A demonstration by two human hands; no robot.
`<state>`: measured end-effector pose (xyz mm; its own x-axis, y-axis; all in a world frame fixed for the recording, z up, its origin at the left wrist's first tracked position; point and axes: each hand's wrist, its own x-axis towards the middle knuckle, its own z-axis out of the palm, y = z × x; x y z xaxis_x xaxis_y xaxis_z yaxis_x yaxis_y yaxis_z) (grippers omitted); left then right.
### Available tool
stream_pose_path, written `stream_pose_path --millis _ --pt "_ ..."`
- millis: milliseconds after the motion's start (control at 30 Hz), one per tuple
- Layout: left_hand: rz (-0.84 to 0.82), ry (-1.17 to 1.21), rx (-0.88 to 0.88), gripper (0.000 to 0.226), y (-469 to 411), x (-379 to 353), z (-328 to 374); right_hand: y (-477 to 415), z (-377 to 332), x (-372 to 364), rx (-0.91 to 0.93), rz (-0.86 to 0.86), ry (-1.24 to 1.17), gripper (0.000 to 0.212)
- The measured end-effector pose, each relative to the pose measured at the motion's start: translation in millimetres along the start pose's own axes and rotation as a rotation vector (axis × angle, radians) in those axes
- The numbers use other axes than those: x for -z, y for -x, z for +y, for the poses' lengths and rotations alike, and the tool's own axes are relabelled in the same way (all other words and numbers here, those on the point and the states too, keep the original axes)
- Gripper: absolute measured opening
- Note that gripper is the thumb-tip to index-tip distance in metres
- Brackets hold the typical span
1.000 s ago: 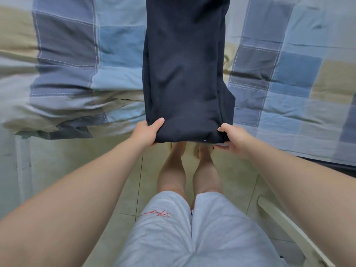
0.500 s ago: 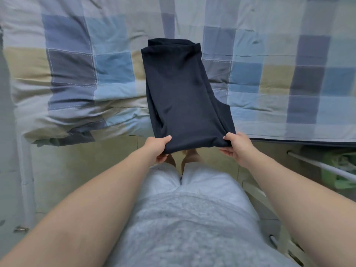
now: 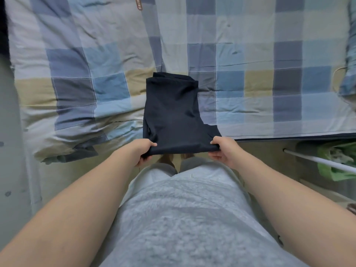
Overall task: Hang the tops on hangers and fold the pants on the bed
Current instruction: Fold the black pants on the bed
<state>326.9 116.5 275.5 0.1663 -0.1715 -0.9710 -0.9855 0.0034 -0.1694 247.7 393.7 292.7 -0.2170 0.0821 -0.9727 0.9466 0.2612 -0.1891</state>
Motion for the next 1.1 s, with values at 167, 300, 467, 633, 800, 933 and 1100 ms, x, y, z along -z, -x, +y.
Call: stream_pose_path --millis 167,300,467,633,800,933,1100 --pt "0.025 0.402 -0.13 0.01 6.1 5.5 35.3 -12.7 -43.8 -8.4 0.023 -0.013 -0.131 0.001" --pt "0.007 0.694 -0.227 0.021 4.8 12.9 75.1 -34.2 -86.4 -18.1 0.025 0.0 -0.234 0.008" --pt "0.016 0.792 -0.313 0.029 -23.4 25.9 144.0 -84.3 -139.2 -36.8 -0.002 -0.003 -0.324 0.013" --pt "0.057 0.734 -0.429 0.039 -86.2 29.8 210.6 -169.0 -173.1 -59.6 0.064 -0.038 -0.362 0.011" --pt "0.362 -0.204 -0.856 0.091 -152.6 19.2 219.3 -246.7 -147.6 -75.3 0.3 -0.076 0.312 0.054" --pt "0.664 -0.865 -1.004 0.101 -178.3 15.1 194.8 -271.9 -109.3 -67.3 0.349 -0.129 0.529 0.067" --pt "0.668 -0.23 -0.699 0.115 -191.2 9.5 184.7 -293.1 -90.9 -43.0 0.294 0.064 0.374 0.086"
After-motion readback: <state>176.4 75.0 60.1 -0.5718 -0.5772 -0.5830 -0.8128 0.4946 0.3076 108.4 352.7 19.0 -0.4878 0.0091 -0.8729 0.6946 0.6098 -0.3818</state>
